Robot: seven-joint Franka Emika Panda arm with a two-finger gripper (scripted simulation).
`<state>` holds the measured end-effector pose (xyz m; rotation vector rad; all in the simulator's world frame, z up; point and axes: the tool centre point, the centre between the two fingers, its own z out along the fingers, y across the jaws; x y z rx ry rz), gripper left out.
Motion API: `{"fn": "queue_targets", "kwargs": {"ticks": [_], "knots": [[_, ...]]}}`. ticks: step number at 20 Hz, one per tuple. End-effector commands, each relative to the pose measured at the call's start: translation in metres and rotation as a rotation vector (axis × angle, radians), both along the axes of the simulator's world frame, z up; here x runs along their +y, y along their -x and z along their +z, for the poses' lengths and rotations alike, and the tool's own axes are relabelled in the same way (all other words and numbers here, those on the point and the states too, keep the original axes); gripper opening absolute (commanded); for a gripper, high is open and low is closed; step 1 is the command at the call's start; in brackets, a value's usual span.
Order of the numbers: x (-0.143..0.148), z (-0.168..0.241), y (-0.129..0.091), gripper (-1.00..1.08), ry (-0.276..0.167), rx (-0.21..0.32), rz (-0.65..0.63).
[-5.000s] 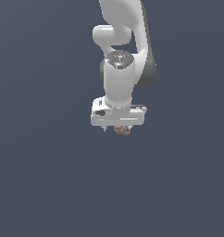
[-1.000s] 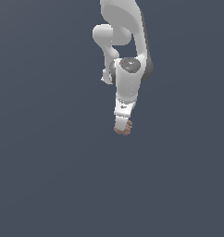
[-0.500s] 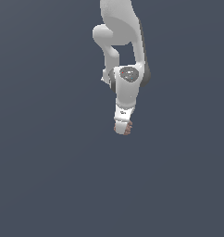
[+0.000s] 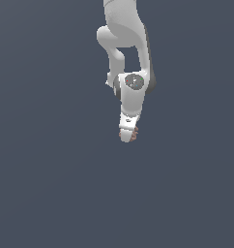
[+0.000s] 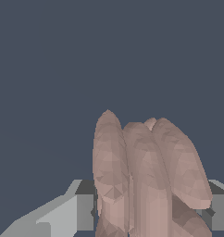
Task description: Pick up the object and move it to a goal position.
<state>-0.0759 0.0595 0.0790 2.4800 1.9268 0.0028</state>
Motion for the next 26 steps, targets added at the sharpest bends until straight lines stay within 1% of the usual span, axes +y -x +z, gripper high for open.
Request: {"fn": "queue_targets", "kwargs": {"ticks": [1,9,14,20,26], "knots": [[0.0,-0.001,0.001,-1.0,0.0,0.002,0.0],[0.0,0.001,0.0,-1.0,0.0,0.0,0.0],[-0.005,0.011,0.002,-1.0,0.0,0.0,0.0],[-0.017,0.039,0.007,-1.0,0.0,0.0,0.001],[-0.037,0.084,0.014,-1.0,-0.001,0.0,0.001]]}}
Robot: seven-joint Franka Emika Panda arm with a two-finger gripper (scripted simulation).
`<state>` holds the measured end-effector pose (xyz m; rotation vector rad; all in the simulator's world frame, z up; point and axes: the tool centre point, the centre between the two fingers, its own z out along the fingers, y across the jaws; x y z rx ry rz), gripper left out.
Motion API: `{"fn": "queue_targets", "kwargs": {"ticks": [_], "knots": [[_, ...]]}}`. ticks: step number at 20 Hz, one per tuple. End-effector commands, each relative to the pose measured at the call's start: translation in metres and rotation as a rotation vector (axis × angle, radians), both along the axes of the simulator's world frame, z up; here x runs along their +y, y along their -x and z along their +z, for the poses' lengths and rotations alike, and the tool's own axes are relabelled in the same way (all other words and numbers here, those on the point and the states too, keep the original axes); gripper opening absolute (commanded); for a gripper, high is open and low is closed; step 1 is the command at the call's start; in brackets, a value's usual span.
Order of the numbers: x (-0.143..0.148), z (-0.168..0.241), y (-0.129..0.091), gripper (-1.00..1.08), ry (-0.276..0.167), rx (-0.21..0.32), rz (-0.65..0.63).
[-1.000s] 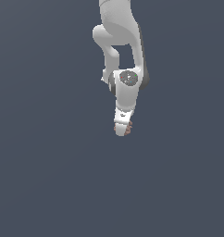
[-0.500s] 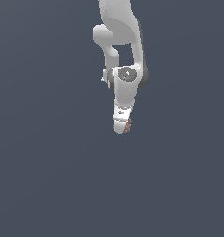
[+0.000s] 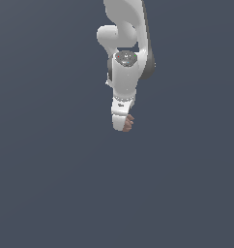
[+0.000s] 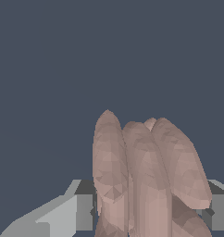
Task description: Pick up the object and move it to a goal position.
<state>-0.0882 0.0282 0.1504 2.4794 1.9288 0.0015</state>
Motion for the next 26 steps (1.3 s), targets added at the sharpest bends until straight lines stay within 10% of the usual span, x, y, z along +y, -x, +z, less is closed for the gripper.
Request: {"fn": "queue_targets", "kwargs": {"ticks": [1,26], "knots": [[-0.009,0.022,0.004,-1.0,-0.001,-0.001,0.0],[-0.119,0.275,0.042,-1.0,-0.003,0.0,0.0]]}}
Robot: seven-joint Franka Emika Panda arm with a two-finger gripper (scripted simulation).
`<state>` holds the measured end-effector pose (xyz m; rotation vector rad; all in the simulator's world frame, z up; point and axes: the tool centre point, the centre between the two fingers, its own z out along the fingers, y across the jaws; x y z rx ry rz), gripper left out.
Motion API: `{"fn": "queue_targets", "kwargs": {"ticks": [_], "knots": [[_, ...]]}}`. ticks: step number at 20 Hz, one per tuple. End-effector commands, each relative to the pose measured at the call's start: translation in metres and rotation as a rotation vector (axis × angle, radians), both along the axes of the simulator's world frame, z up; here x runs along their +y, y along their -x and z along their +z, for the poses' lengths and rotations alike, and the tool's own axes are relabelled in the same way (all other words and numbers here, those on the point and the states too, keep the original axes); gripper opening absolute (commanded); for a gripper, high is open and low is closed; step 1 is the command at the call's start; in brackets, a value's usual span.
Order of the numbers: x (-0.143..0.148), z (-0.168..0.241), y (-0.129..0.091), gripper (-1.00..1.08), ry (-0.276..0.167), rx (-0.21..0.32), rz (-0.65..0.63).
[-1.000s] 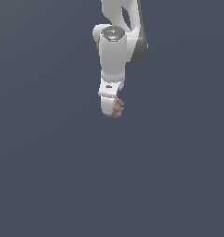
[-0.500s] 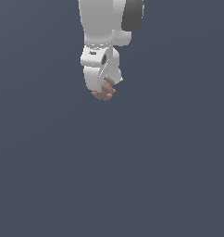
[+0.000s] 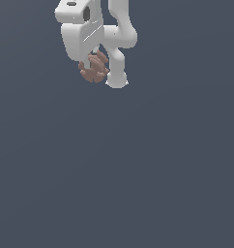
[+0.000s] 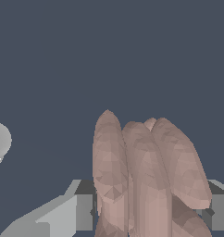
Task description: Pick up the object and move it to a goal position.
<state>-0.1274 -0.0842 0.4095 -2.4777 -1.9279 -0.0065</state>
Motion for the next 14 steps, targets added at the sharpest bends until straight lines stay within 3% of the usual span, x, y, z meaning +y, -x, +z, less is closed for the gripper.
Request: {"fn": "queue_targets", "kwargs": {"ticks": [1,14], "knots": [[-0.011,0.025,0.004,-1.0,0.001,0.001,0.0],[-0.048,0.106,0.011,-1.0,0.004,0.002,-0.002]]}}
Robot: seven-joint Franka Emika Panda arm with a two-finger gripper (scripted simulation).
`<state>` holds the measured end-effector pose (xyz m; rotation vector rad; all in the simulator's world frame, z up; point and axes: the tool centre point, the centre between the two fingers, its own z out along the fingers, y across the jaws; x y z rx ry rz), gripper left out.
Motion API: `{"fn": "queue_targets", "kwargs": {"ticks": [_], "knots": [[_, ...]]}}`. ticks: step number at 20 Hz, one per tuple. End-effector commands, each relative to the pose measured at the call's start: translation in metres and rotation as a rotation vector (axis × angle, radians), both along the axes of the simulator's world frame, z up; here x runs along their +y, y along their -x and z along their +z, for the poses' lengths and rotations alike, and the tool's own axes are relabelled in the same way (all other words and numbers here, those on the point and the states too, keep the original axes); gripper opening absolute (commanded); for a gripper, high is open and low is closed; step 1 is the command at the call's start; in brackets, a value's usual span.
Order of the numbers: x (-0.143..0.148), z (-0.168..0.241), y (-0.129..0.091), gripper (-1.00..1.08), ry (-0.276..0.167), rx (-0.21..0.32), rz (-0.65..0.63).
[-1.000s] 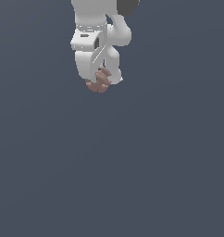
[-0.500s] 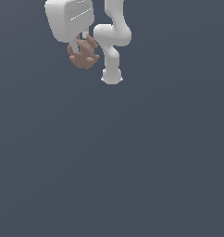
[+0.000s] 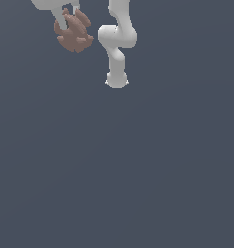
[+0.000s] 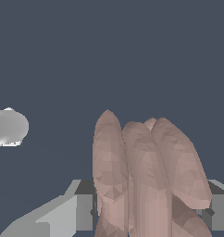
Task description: Pick up the object and move it to a goal position.
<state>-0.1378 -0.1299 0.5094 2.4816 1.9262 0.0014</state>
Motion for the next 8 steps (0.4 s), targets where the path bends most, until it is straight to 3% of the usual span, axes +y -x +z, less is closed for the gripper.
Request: {"fn": "queue_targets", "kwargs": {"ticks": [1,8], "knots": [[-0.0038,0.0087,0.0005,-1.0,0.0,0.001,0.0],[-0.008,0.0176,0.0006,-1.0,0.0,0.001,0.0]]}}
